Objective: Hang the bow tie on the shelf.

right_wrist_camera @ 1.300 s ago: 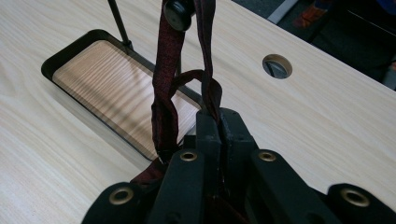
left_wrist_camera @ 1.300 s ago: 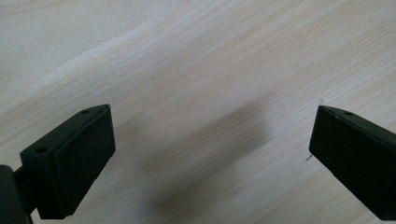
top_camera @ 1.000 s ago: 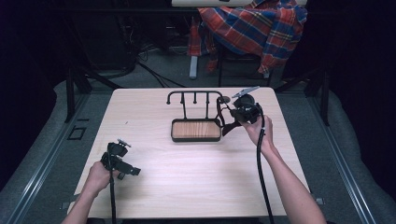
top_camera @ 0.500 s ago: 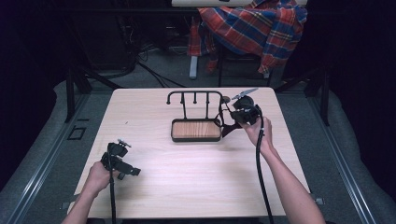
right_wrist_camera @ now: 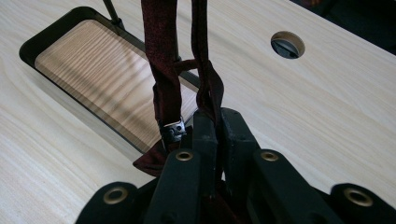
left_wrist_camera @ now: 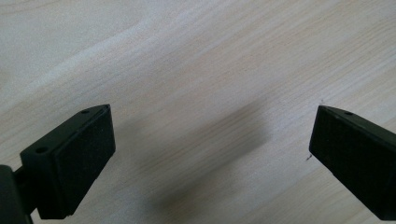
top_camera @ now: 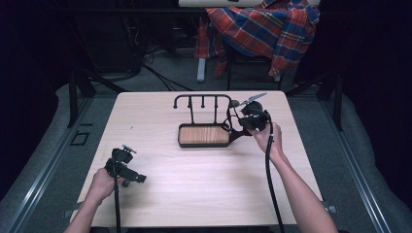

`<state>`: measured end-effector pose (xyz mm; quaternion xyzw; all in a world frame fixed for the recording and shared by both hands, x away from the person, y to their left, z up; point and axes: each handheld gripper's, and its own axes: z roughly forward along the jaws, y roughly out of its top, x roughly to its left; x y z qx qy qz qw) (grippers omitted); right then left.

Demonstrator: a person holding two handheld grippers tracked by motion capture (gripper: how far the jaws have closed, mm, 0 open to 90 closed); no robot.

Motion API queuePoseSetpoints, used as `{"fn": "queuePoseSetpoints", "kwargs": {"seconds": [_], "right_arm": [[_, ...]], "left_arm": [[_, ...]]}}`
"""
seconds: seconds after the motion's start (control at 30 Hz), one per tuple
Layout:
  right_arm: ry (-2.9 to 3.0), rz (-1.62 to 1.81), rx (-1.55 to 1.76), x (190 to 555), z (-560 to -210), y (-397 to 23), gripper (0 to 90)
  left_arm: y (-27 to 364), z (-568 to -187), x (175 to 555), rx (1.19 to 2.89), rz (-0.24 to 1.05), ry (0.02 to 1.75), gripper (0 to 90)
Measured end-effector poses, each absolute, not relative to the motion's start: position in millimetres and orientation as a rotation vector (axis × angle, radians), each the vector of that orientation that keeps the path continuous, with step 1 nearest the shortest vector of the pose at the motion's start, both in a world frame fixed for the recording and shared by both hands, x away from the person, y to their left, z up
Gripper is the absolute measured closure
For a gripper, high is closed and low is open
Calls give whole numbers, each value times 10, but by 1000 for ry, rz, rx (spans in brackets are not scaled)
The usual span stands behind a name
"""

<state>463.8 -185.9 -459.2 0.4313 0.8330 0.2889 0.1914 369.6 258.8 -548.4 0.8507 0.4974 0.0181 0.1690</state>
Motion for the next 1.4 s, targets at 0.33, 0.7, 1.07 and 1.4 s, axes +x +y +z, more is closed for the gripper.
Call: {"fn": "queuePoseSetpoints", "kwargs": {"seconds": [0.33, 0.7, 1.07, 1.4], "right_arm": [[2340, 813, 1216, 4643, -4607, -1858, 797], [2350, 813, 1209, 4636, -4598, -1859, 715], [2385, 829, 1185, 4585, -4551, -1848, 618], [2426, 829, 1173, 4467, -4452, -1838, 389]], "left_arm": [[2586, -5488, 3697, 2426, 48, 1409, 4], [2587, -5487, 3697, 2429, 49, 1406, 4], [2585, -5482, 3691, 2419, 46, 1410, 4], [2583, -5478, 3691, 2423, 49, 1405, 3]]}}
